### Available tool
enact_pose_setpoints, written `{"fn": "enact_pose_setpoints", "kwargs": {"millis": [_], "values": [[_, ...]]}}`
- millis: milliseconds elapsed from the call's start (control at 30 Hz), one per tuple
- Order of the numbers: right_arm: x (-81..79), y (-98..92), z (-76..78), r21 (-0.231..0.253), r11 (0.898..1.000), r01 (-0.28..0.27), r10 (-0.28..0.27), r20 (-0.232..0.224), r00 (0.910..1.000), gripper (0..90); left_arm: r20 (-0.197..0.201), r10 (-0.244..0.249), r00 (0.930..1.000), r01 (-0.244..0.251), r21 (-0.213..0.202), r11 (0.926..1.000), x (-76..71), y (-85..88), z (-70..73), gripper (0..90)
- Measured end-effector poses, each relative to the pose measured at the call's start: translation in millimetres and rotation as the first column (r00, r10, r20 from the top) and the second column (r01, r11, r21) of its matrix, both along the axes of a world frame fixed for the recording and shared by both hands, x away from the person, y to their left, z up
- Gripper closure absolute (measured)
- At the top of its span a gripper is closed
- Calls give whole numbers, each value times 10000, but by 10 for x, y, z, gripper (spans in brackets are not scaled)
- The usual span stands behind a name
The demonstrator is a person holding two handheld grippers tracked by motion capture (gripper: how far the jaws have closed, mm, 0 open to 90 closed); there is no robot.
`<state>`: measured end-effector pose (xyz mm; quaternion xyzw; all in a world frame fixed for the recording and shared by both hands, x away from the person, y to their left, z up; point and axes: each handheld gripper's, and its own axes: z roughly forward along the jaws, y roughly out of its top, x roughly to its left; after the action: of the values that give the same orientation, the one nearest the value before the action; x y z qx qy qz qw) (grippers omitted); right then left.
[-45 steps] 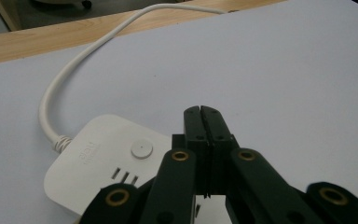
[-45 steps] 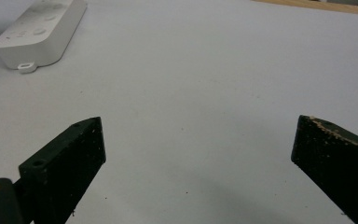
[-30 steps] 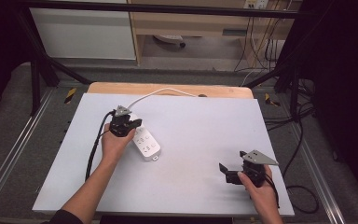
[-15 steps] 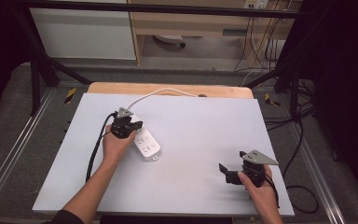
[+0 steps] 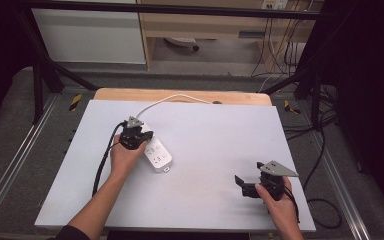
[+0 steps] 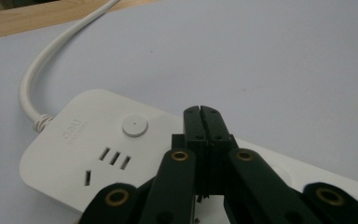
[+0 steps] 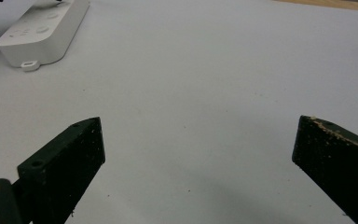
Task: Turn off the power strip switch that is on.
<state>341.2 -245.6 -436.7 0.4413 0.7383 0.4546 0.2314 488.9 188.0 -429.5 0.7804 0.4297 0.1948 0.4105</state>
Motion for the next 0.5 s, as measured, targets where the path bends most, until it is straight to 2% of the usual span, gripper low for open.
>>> {"fn": "enact_pose_setpoints", "kwargs": {"millis": [500], "values": [[-1,-7,-1,19,10000,-2,2,-11,10000,28,101,-106,9999,104,138,9999,3,-16,-18,900]]}}
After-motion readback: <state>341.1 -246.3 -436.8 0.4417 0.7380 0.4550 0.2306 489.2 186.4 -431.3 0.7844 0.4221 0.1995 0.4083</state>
